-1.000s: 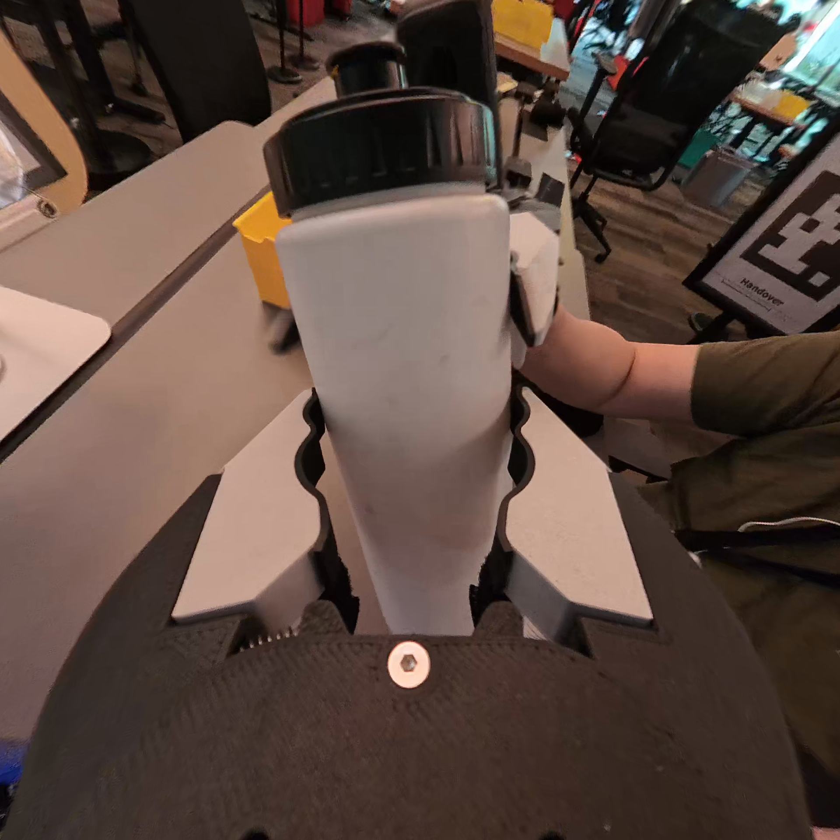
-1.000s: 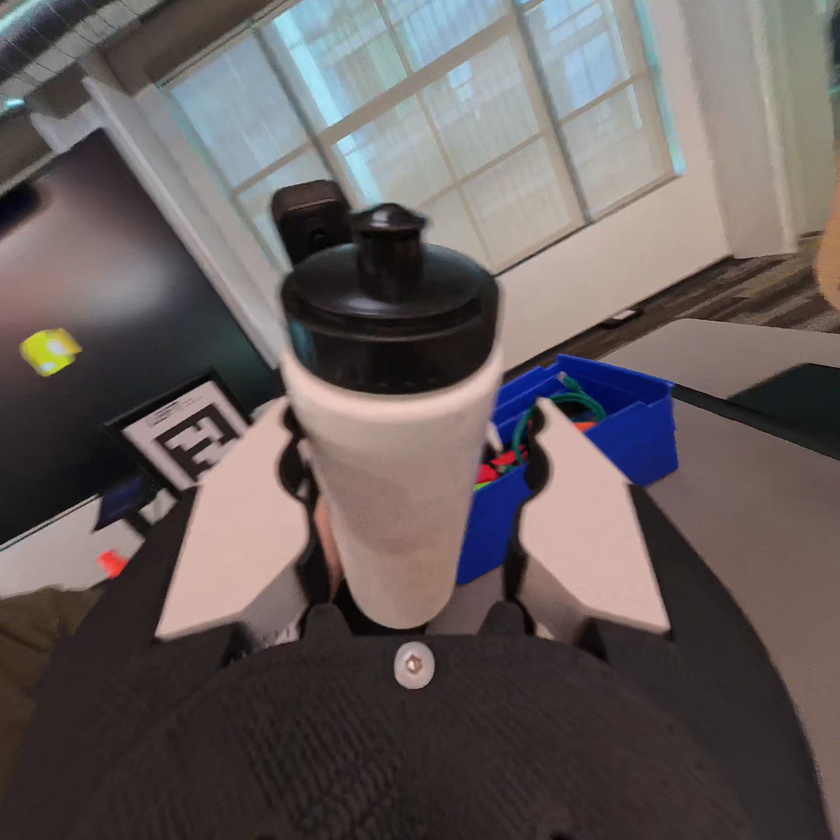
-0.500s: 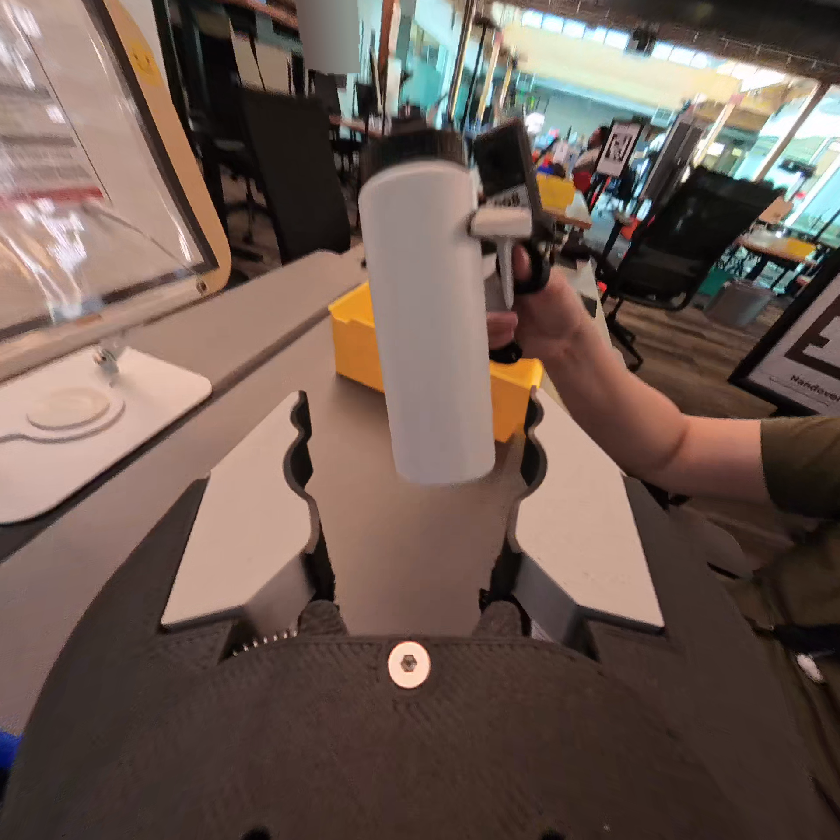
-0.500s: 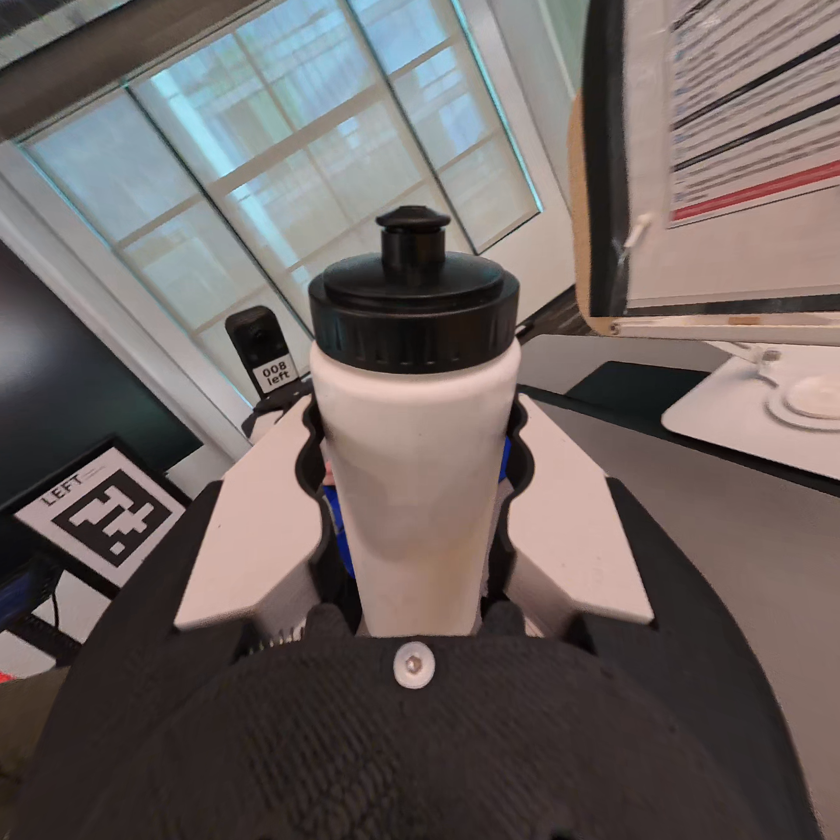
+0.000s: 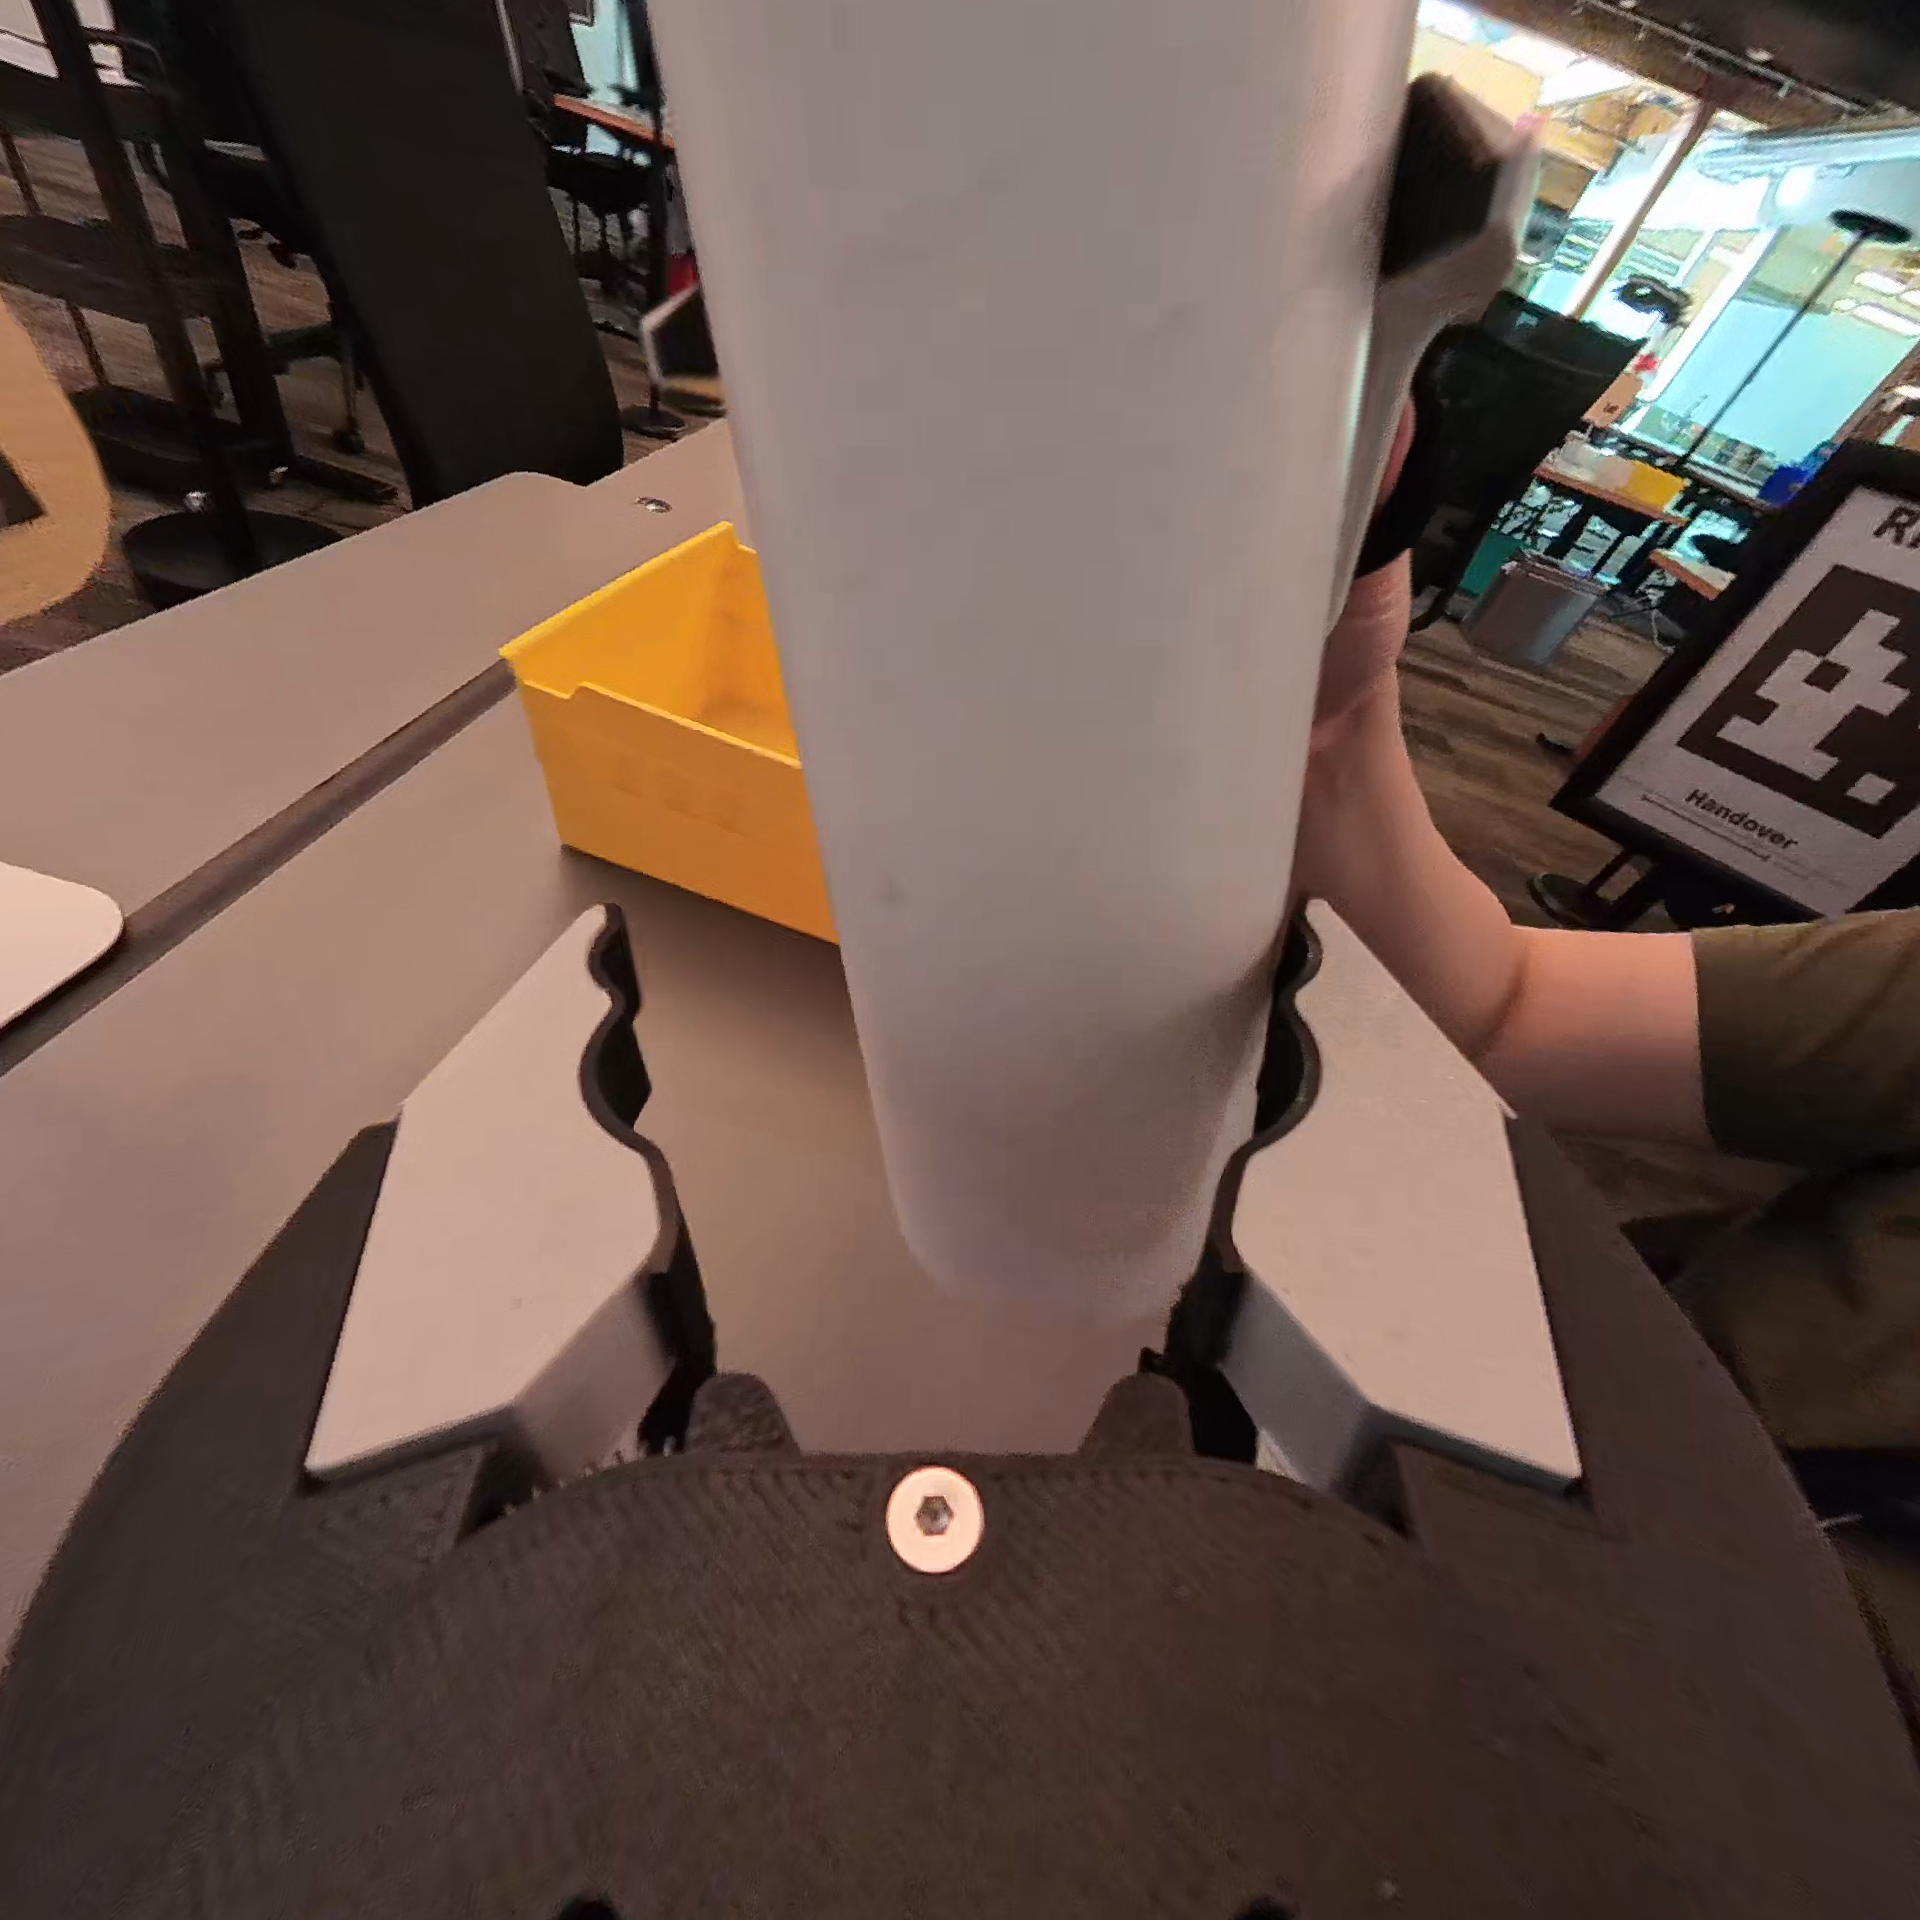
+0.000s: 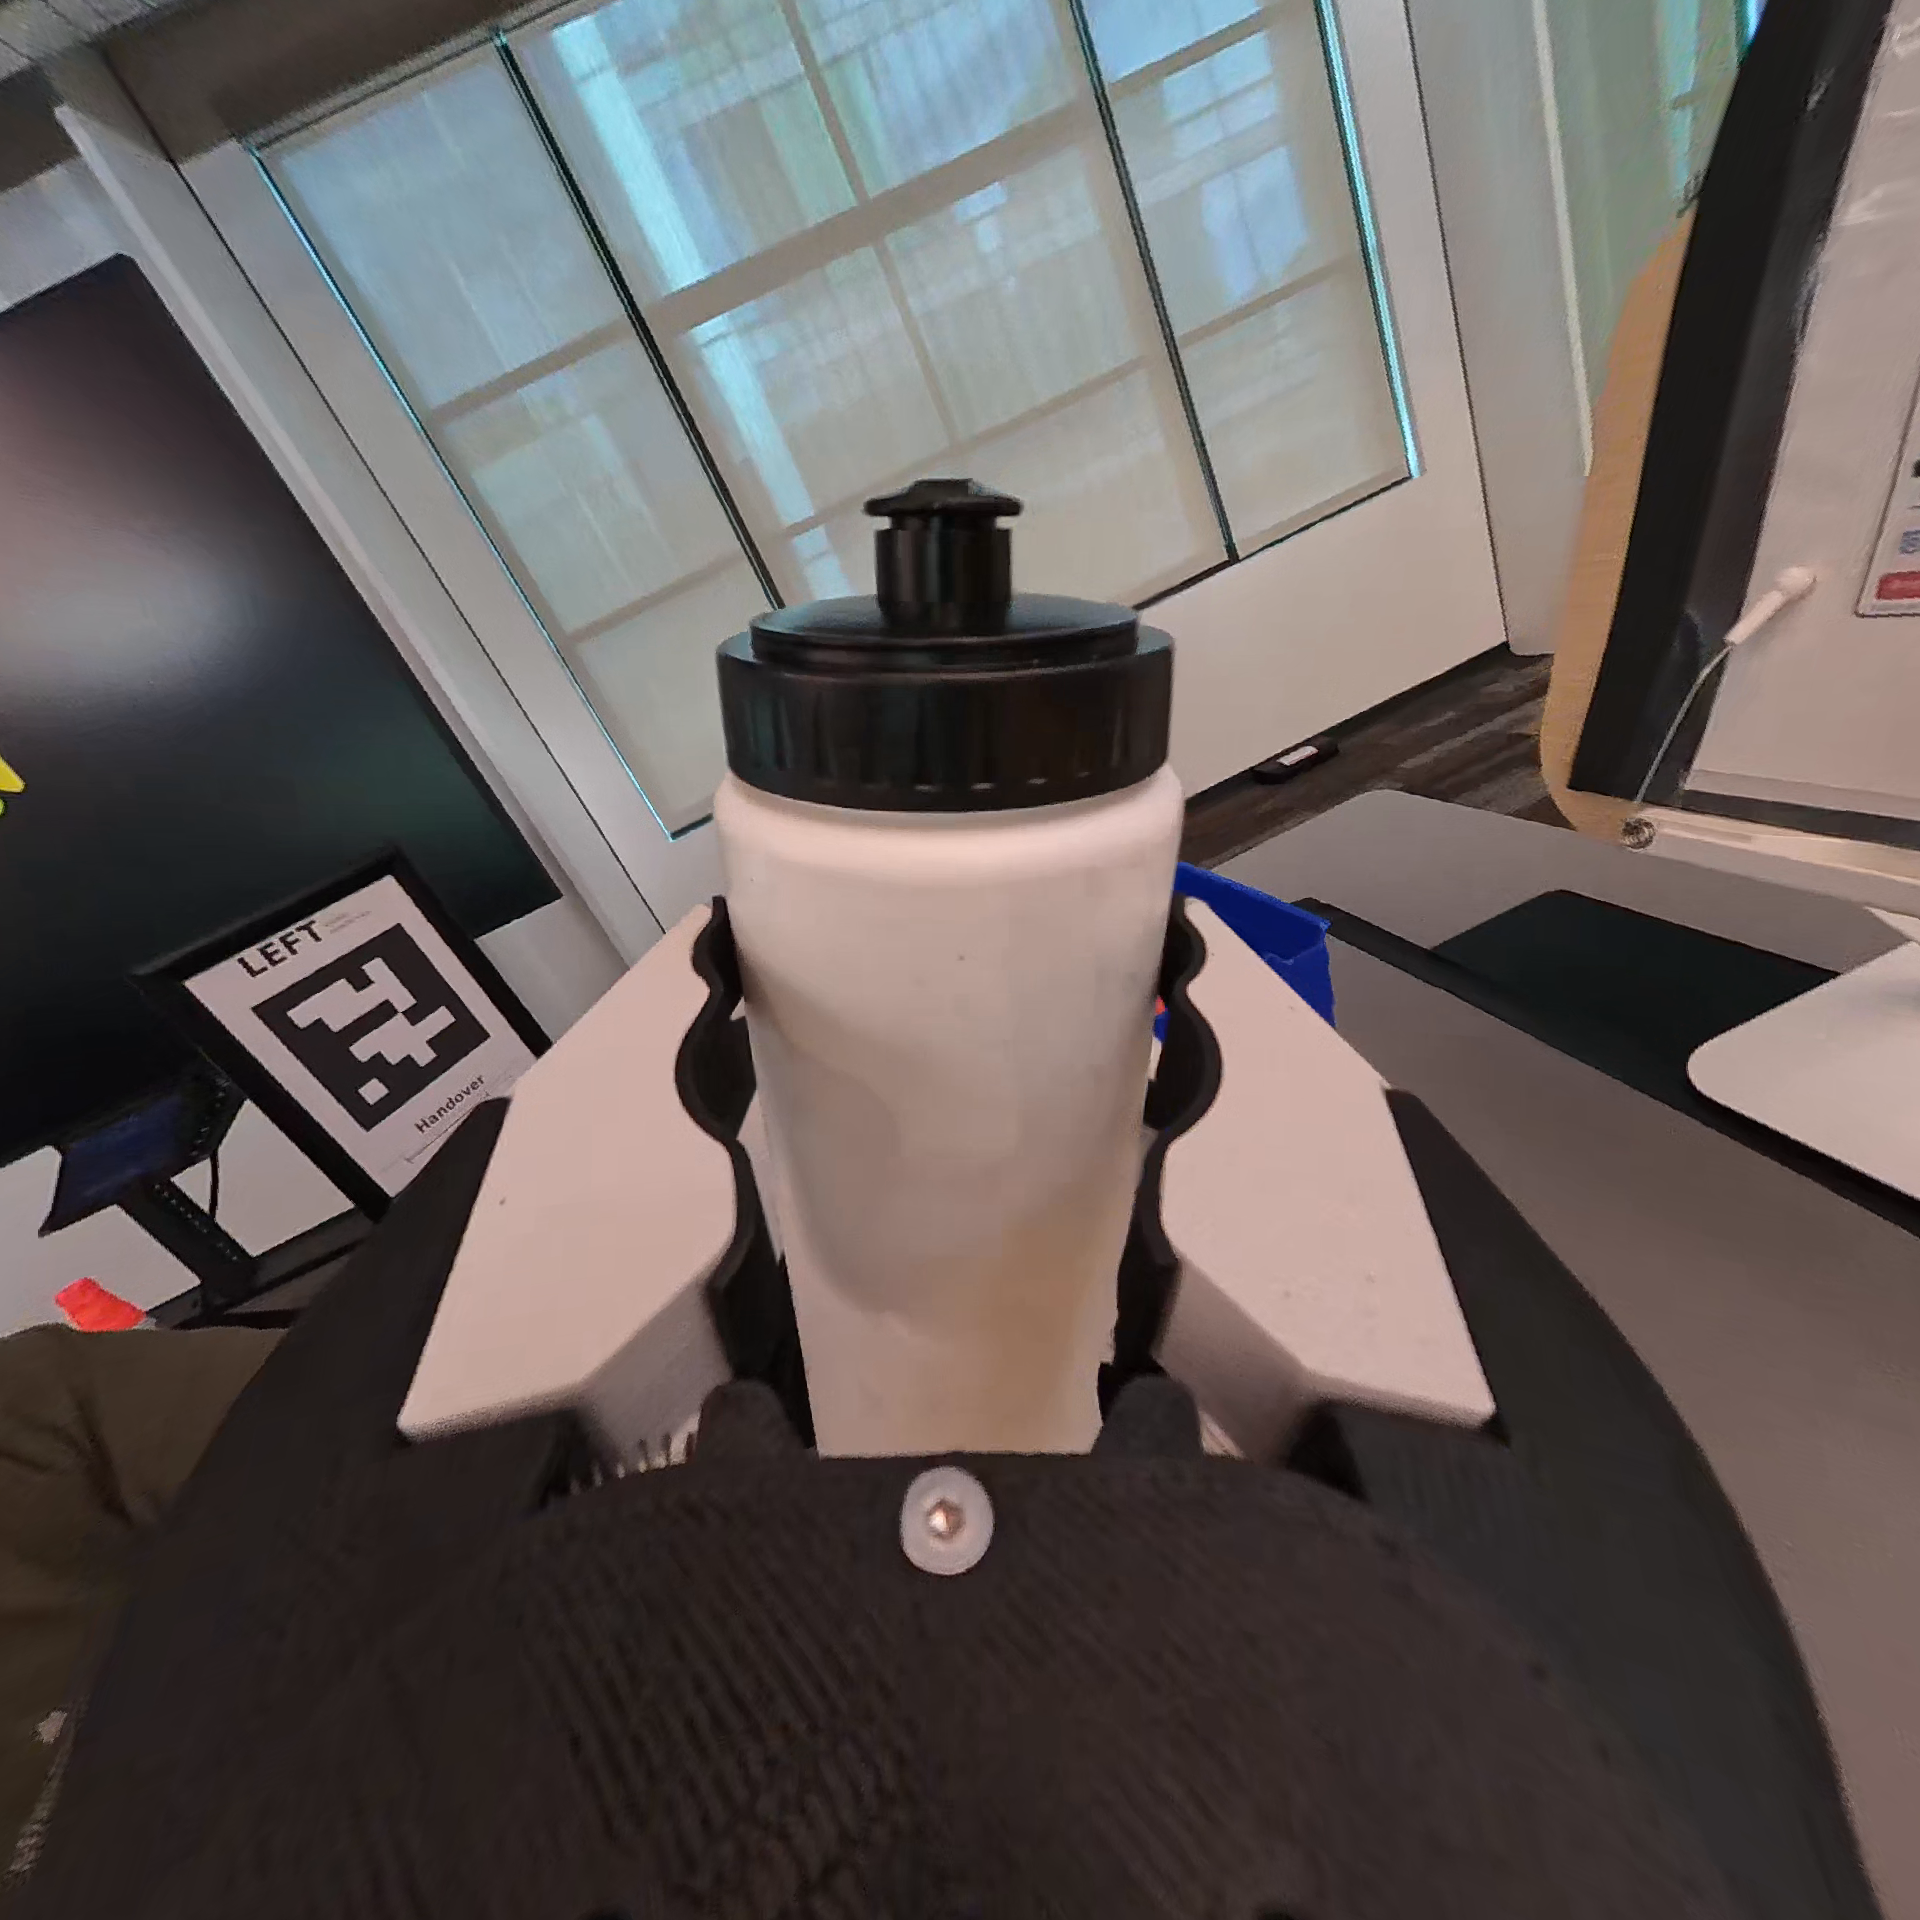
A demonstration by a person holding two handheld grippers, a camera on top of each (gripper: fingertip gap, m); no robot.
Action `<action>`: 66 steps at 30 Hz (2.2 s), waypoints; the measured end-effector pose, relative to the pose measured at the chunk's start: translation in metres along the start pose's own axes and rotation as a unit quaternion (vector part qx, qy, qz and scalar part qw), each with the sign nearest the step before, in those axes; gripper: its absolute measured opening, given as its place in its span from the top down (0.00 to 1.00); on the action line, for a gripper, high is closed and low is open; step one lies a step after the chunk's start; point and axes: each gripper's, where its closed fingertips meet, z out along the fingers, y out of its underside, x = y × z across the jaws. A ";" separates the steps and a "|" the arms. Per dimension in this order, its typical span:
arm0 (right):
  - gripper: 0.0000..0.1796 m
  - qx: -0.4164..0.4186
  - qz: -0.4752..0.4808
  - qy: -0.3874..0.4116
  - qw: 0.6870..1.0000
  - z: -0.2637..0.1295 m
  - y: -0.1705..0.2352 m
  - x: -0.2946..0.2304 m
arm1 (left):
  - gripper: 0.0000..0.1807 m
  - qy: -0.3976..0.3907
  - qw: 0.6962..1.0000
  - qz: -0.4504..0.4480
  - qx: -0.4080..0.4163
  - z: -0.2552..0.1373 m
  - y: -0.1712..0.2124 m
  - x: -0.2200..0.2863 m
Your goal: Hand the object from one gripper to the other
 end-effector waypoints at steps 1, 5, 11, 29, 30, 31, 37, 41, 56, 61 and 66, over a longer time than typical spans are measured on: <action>0.55 0.000 -0.005 0.002 1.000 0.001 0.000 -0.002 | 0.36 0.013 1.000 -0.001 0.003 0.002 0.000 0.004; 0.55 0.017 -0.012 -0.005 1.000 0.001 -0.006 -0.010 | 0.54 0.100 0.995 -0.009 0.004 0.010 0.001 0.032; 0.44 0.005 -0.054 0.022 0.998 -0.003 -0.011 -0.015 | 0.55 0.091 0.995 0.020 0.040 0.017 -0.008 0.033; 0.38 -0.098 -0.184 0.057 0.976 -0.020 0.001 -0.027 | 0.55 -0.141 0.981 0.063 0.114 -0.138 -0.060 -0.025; 0.38 -0.103 -0.182 0.055 0.976 -0.014 0.006 -0.027 | 0.55 -0.154 0.980 0.067 0.111 -0.144 -0.060 -0.026; 0.38 -0.107 -0.180 0.053 0.976 -0.008 0.010 -0.027 | 0.55 -0.162 0.978 0.070 0.111 -0.148 -0.060 -0.027; 0.39 -0.071 -0.193 0.061 0.977 0.025 0.020 -0.030 | 0.55 -0.147 0.981 0.082 0.093 -0.124 -0.058 -0.018; 0.42 -0.047 -0.209 0.089 0.973 0.031 0.017 -0.027 | 0.55 -0.104 0.989 0.090 0.055 -0.072 -0.045 -0.006; 0.55 -0.053 -0.303 0.316 0.897 -0.056 -0.028 0.073 | 0.37 -0.159 0.981 0.094 0.058 -0.078 -0.046 -0.025; 0.55 -0.085 -0.506 0.377 0.771 -0.071 -0.043 0.070 | 0.34 -0.171 0.977 0.088 0.098 -0.111 -0.069 -0.010; 0.55 -0.105 -0.634 0.357 0.678 -0.047 -0.032 0.044 | 0.25 -0.141 0.976 0.126 0.108 -0.092 -0.085 0.035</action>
